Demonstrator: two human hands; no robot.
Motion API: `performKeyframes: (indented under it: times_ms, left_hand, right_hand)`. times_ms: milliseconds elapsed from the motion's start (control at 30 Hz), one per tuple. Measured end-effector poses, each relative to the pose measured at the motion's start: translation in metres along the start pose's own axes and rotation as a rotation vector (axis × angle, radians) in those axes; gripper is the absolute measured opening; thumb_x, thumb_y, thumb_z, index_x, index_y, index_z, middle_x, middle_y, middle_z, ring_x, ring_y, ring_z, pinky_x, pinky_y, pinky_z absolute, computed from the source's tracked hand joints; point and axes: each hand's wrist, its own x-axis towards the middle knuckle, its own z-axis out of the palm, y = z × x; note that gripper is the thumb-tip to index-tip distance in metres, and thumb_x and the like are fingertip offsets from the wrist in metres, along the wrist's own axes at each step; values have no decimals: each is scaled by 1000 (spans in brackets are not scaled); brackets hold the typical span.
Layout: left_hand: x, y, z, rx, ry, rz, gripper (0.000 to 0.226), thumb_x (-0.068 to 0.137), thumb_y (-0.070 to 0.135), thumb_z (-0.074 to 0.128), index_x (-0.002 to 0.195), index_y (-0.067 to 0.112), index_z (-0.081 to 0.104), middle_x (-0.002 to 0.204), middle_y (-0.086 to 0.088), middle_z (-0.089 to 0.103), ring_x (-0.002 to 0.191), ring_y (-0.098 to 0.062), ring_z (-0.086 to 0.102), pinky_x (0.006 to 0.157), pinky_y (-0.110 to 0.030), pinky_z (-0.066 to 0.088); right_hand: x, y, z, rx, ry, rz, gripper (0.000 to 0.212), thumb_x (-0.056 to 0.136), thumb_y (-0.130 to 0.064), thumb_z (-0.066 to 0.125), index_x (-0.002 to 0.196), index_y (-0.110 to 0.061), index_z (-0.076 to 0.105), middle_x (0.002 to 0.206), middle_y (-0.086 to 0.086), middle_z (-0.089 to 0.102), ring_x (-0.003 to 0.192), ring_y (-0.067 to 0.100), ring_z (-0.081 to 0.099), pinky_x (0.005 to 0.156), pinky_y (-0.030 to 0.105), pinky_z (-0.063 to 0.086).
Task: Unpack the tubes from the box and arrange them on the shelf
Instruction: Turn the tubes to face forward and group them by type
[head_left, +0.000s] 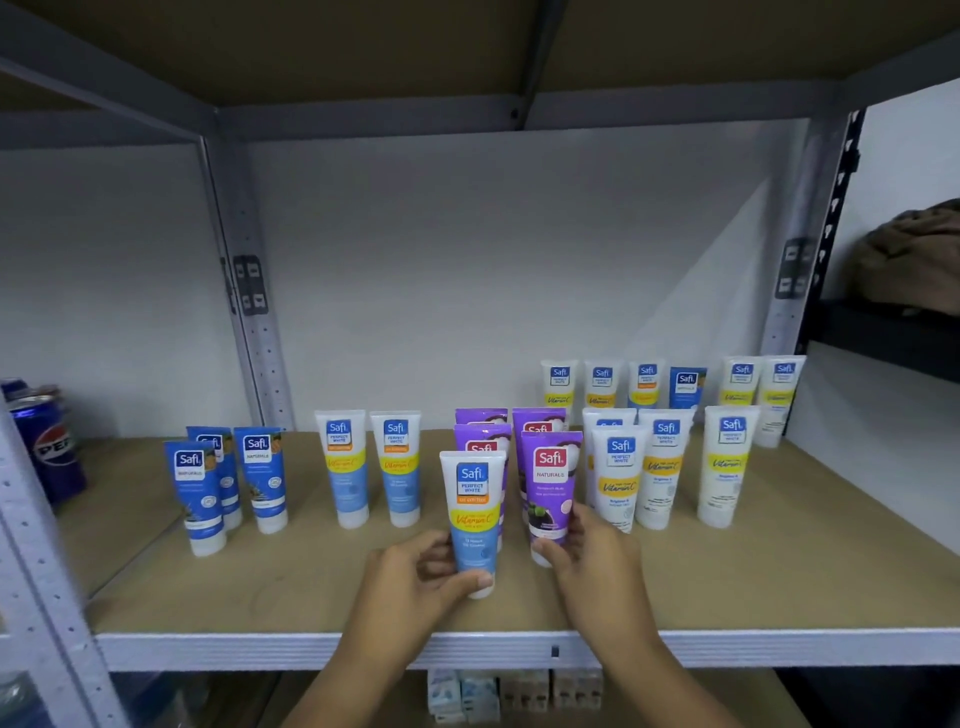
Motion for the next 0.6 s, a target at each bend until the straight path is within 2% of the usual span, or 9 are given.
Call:
performKeyframes:
  times_ms: [67,300,600]
  left_hand:
    - [0,-2,0,-1,6,-7,42,65,20,91,104,21,75,91,8,78,86,-8,74,78,-19,57]
    - [1,-2,0,-22,11,-35,43,64,20,91,104,18,76,90,9,78,85,-6,74,76,-16,55]
    - [-1,1,1,-24,22,-37,40,64,18,91,101,22,75,88,11,78,84,-5,73,72,-12,54]
  right_hand:
    - [2,0,2,-11,-4,2,32,80,-17,78,109,-25,67,94,-11,73,85,2,68,79,28,57]
    - [8,1,7,-14,-19,21,32,82,-18,75,113,-24,65,98,-10,73,89,5,67,80,30,57]
    - [12,0,10,-44,-2,14,34,82,-18,76,115,-20,66,101,-5,74,90,10,67,77,22,51]
